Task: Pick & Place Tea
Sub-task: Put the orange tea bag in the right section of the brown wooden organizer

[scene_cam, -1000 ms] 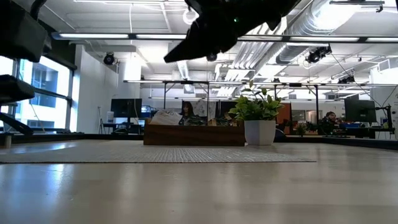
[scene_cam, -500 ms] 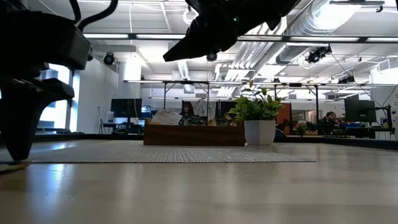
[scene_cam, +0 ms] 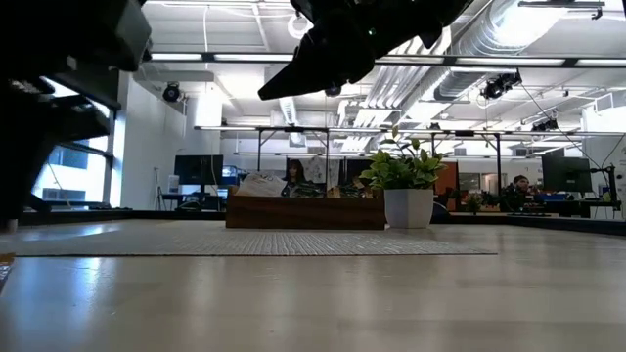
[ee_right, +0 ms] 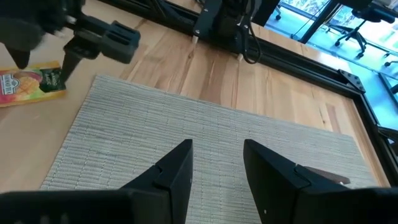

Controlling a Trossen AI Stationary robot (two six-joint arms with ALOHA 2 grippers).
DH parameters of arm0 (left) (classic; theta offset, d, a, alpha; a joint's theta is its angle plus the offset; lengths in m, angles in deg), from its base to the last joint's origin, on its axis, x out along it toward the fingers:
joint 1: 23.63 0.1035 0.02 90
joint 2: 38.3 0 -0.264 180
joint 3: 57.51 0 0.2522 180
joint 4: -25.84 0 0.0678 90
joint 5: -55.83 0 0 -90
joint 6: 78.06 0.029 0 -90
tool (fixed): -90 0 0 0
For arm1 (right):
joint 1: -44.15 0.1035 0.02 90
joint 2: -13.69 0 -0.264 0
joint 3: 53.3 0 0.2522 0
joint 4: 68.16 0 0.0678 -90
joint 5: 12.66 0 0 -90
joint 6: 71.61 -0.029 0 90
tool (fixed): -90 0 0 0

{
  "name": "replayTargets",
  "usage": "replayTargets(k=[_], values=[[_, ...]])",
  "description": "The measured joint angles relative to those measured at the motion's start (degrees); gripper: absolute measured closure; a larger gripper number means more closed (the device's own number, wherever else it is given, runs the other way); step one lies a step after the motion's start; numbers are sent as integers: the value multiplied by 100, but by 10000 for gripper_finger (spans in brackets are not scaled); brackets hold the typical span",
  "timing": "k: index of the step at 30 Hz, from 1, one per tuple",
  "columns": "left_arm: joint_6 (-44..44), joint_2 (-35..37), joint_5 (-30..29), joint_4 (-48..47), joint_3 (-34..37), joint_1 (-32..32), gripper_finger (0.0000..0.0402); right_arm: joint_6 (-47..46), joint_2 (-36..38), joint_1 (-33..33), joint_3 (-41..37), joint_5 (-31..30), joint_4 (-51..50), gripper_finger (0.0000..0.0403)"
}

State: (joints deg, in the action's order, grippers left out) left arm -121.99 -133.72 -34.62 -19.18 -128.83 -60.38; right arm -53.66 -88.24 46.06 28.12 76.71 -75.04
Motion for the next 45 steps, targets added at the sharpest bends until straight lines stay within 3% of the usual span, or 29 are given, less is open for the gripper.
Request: replayTargets(k=[7, 12, 20, 28, 31, 36, 38, 41, 45], values=[[-1713, -35, 378, 125, 2, -3, 197, -2, 0, 0, 0, 0, -20, 263], [-1789, -89, 90, 217, 2, -1, 197, 30, 0, 0, 0, 0, -18, 263], [-2237, -431, 164, 397, -7, -101, 197, 293, 0, -4, 0, 0, 84, 263], [-2254, -426, -416, 90, -7, -120, 197, 760, 0, -4, -2, 17, 375, 263], [-2124, -426, -616, 14, -7, -110, 197, 664, 0, -3, -2, 403, 465, 263], [-1688, -426, -1491, -72, -1, 156, 197, -284, -75, 208, -11, 2036, 43, 265], [-1607, -426, -1688, -63, 0, 318, 197, -418, -162, 437, -121, 2271, 71, 270], [-1319, -426, -1707, 39, 2, 602, 197, -235, -239, 821, -350, 2031, 103, 284], [-809, -426, -1960, 62, 2, 965, 197, -124, -362, 1242, -625, 967, 402, 308]])
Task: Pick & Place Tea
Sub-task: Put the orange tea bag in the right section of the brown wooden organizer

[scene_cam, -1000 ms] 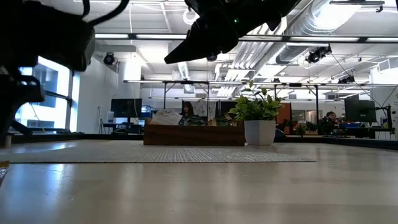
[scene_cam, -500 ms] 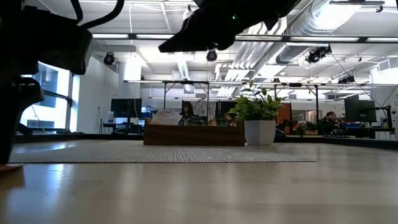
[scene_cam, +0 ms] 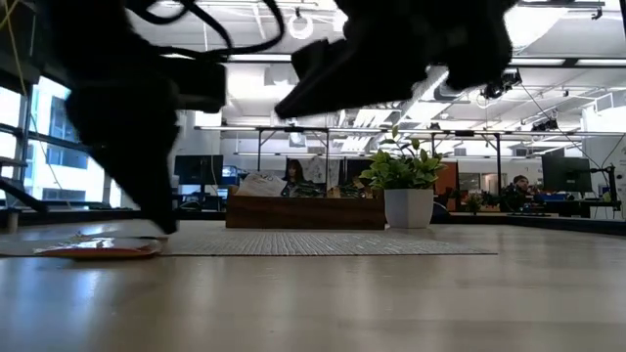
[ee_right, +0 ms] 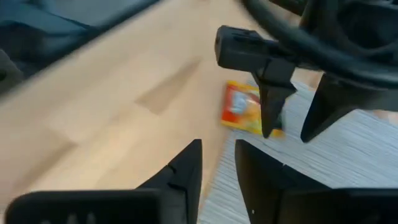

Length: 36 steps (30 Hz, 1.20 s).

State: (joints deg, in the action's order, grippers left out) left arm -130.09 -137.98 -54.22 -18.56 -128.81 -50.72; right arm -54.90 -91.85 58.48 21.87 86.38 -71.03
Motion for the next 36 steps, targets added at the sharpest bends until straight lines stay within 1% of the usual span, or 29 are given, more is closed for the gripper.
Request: replayTargets(k=[3, 5, 6, 8, 9, 11, 14, 16, 18, 22, 26, 29, 32, 36], values=[[516, 0, -257, 68, 0, 357, 197, -3, -142, 127, -196, -724, 568, 323], [799, 0, -230, 96, -24, 630, 197, -245, -253, 112, -234, -984, 1012, 330], [991, 0, -102, 27, -58, 762, 197, -472, -306, 88, -232, -1030, 1181, 334], [1348, 9, 191, -116, -151, 945, 197, -906, -475, 19, -232, -870, 1518, 343], [1513, 56, 296, -216, -199, 992, 197, -1040, -567, -7, -232, -702, 1702, 349], [1752, 200, 462, -503, -328, 1003, 197, -1157, -763, -16, -232, -576, 1979, 366], [1771, 383, 783, -998, -435, 1018, 197, -1178, -1027, 37, -222, -602, 2445, 395], [1648, 450, 1106, -1136, -440, 945, 197, -1199, -1230, 78, -203, -595, 2805, 398], [1430, 586, 1207, -1298, -406, 779, 197, -1280, -1457, 111, -32, -599, 2945, 398], [1038, 664, 1333, -1273, -264, 321, 197, -1542, -2008, 122, 632, -557, 2842, 399], [750, 678, 1002, -973, -73, -50, 197, -1753, -2455, 105, 1230, -451, 2370, 401], [667, 678, 946, -662, 182, -107, 197, -1816, -2611, 90, 1581, -653, 1843, 401], [654, 677, 893, -550, 403, -89, 197, -1794, -2776, 61, 1794, -867, 1285, 402], [668, 677, 947, -270, 655, 44, 197, -1801, -2928, 67, 1948, -983, 1167, 402]])
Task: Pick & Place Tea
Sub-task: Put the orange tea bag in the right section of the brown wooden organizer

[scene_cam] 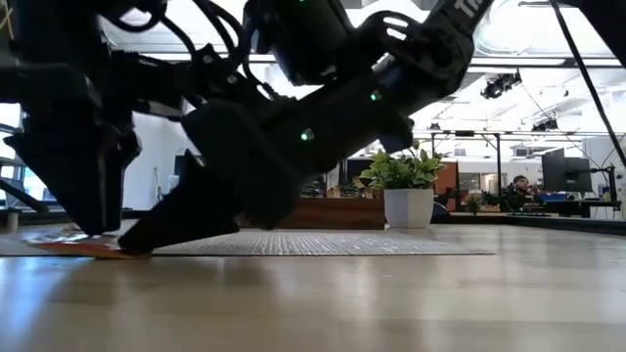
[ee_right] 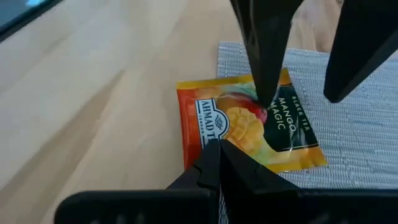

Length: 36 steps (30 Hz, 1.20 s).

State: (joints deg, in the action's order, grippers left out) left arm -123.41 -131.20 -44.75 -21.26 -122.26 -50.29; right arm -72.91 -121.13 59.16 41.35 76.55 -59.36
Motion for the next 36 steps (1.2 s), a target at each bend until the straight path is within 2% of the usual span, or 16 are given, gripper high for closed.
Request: replayTargets(k=[4, 10, 13, 22, 24, 28, 32, 36], values=[[0, 7, 311, 426, 195, 74, 197, -13, -13, -4, 9, -78, -228, 402], [6, 7, 522, 530, 241, 79, 203, -15, -9, 0, 10, -152, -329, 402], [49, 7, 623, 594, 243, 83, 236, -18, -9, 0, 6, -214, -329, 403], [27, 0, 658, 588, 188, 79, 384, 9, 233, 0, -27, -236, -545, 401], [29, 14, 592, 447, 90, 76, 396, 14, 413, 4, -42, -283, -820, 399], [251, 81, 355, -13, -212, 72, 391, 28, 869, -2, -49, -462, -1695, 395], [656, 86, -239, -835, -743, 70, 400, -189, 1485, 44, -46, -1166, -3042, 400], [981, 81, -1366, -1407, -1306, 93, 400, -777, 2325, 170, -16, -2605, -5055, 400]])
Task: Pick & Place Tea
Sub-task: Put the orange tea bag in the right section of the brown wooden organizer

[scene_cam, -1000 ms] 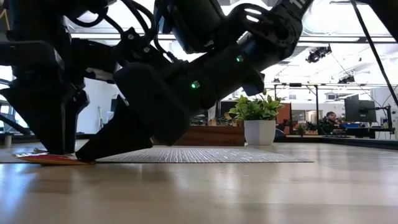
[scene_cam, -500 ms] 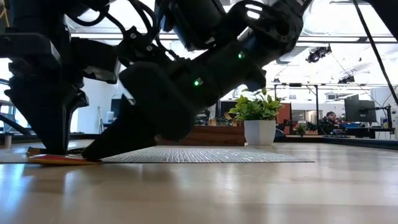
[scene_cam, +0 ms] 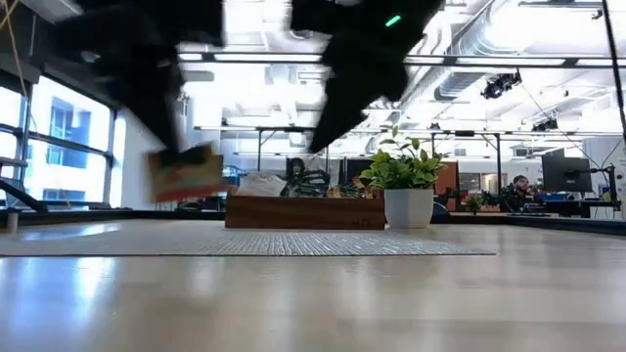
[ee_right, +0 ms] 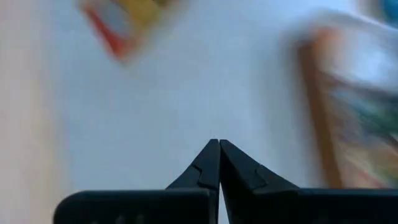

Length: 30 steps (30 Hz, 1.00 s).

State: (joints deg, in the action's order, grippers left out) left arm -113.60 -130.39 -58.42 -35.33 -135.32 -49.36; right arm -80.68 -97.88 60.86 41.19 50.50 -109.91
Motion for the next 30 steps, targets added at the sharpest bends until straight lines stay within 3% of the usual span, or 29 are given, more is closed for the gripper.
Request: replayTargets(k=[4, 8, 13, 19, 25, 30], values=[[674, -6, -835, 61, -315, 271, 401, -1766, 775, 291, -5, -1485, -2316, 402], [1863, -7, -1378, 615, -431, 808, 401, -3013, 1515, 676, -671, -1481, -3056, 402], [3876, -42, -1260, 1871, -431, 1614, 401, -3768, 2523, 890, -2578, -1121, -1763, 402], [5414, -358, -1025, 3615, -444, 2440, 401, -3711, 3758, 796, -4666, -1511, 930, 402], [6309, -953, -948, 4417, -428, 2977, 401, -3244, 4467, 737, -5899, -1727, 3257, 403], [6772, -1284, -981, 5060, -432, 3141, 401, -3044, 4632, 741, -6337, -1632, 4112, 403]])
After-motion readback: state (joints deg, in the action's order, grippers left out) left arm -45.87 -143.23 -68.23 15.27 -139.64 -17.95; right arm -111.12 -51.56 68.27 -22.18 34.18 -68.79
